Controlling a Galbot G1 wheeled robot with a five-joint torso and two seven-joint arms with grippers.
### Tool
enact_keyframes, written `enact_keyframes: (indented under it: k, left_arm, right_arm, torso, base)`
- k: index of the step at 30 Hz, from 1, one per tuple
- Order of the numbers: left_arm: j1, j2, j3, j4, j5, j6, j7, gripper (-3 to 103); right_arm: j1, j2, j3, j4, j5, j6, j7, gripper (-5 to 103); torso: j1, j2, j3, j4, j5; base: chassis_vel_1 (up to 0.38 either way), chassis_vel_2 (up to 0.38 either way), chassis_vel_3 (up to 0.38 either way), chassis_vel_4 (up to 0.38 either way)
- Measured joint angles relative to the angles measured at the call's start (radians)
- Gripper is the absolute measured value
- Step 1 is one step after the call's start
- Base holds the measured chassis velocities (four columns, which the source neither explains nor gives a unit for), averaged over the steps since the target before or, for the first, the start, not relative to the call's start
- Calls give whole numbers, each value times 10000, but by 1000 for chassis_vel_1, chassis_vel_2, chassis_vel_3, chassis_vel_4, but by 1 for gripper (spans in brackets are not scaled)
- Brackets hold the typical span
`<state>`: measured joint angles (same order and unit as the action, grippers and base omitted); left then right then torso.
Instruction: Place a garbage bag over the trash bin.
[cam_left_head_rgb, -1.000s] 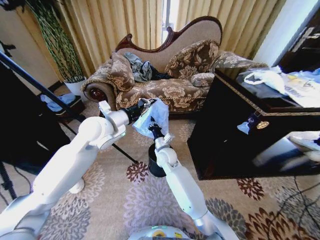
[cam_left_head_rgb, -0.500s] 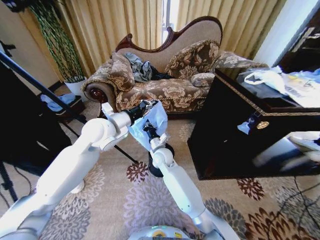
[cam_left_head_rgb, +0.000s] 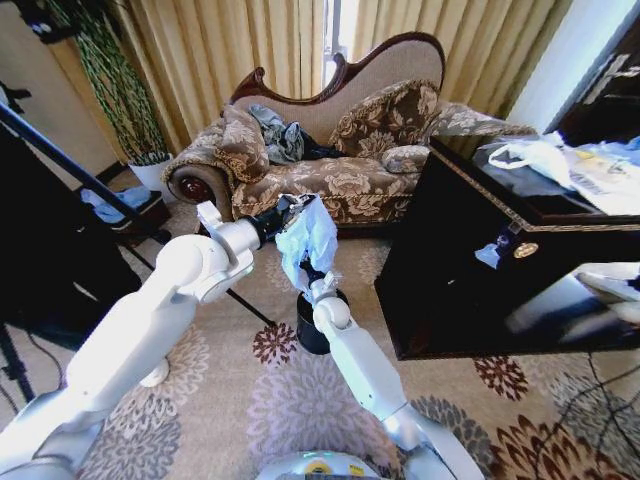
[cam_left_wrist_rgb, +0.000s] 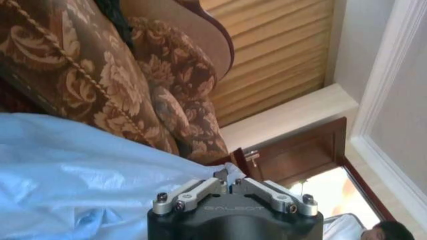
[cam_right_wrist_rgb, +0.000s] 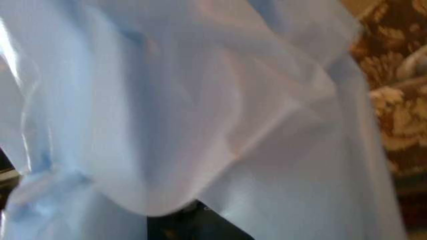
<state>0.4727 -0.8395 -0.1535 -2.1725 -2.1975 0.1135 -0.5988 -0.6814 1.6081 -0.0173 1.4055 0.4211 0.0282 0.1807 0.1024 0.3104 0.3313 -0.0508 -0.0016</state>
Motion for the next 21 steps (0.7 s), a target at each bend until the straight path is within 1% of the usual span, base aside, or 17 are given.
enact_keyframes:
  k: [1, 2, 3, 4, 6, 7, 9, 10, 11, 14, 15, 16, 19, 20, 21]
  left_arm:
    - [41, -2, -55, 22, 0, -30, -15, 0]
    - [41, -2, -55, 22, 0, -30, -15, 0]
    - [90, -9, -110, 25, 4, -46, -28, 0]
    - [152, -17, -187, 22, 16, -68, -29, 0]
    - [191, -25, -224, 22, 23, -76, -29, 0]
    - [373, -56, -370, 12, 59, -120, -4, 0]
    - [466, -74, -474, 1, 81, -157, 46, 0]
    - [531, -82, -550, -4, 90, -179, 81, 0]
    - [531, -82, -550, -4, 90, -179, 81, 0]
    - [622, -107, -654, -5, 106, -221, 99, 0]
    - [622, -107, -654, -5, 106, -221, 99, 0]
    - [694, -133, -723, -5, 124, -247, 93, 0]
    - [895, -171, -911, -18, 171, -276, 85, 0]
    - [1146, -215, -1109, -51, 197, -296, 59, 0]
    - [1283, -237, -1219, -76, 210, -299, 49, 0]
  right_arm:
    - [-115, -32, -55, 384, -139, -377, 56, 0]
    - [-115, -32, -55, 384, -139, -377, 56, 0]
    - [-218, -186, -73, 708, -244, -691, 83, 0]
    - [-347, -412, -80, 993, -360, -968, 103, 0]
    - [-404, -528, -93, 1109, -425, -1084, 110, 0]
    - [-663, -1092, -103, 1541, -809, -1469, 101, 0]
    - [-811, -1416, -70, 1704, -1027, -1613, 56, 0]
    - [-946, -1685, 1, 1801, -1238, -1729, -24, 0]
    - [-946, -1685, 1, 1801, -1238, -1729, -24, 0]
    - [-1213, -2211, 174, 2005, -1553, -1907, -198, 0]
    - [-1213, -2211, 174, 2005, -1553, -1907, -198, 0]
    - [-1370, -2578, 246, 2207, -1590, -2042, -313, 0]
    - [-1618, -3246, 367, 2610, -1575, -2268, -575, 0]
    - [-1786, -3747, 441, 2927, -1512, -2460, -723, 0]
    - [-1883, -3976, 482, 3077, -1478, -2544, -795, 0]
  torso:
    - [0, 0, 0, 2, 2]
    - [0, 0, 0, 2, 2]
    - [0, 0, 0, 5, 2]
    - [0, 0, 0, 3, -1]
    - [0, 0, 0, 2, -3]
    - [0, 0, 0, 0, 1]
    - [0, 0, 0, -3, 1]
    - [0, 0, 0, -2, 2]
    - [0, 0, 0, -2, 2]
    - [0, 0, 0, 2, 2]
    - [0, 0, 0, 2, 2]
    - [0, 0, 0, 2, 4]
    - [0, 0, 0, -2, 1]
    - [0, 0, 0, -2, 3]
    - [0, 0, 0, -2, 1]
  base:
    - [0, 0, 0, 0]
    - [0, 0, 0, 0]
    - [0, 0, 0, 0]
    - [0, 0, 0, 0]
    - [0, 0, 0, 0]
    - [0, 0, 0, 0]
    - [0, 0, 0, 0]
    - [0, 0, 0, 0]
    - [0, 0, 0, 0]
    - [0, 0, 0, 0]
    - [0, 0, 0, 0]
    - [0, 0, 0, 0]
    - [0, 0, 0, 0]
    - [0, 0, 0, 0]
    - [0, 0, 0, 0]
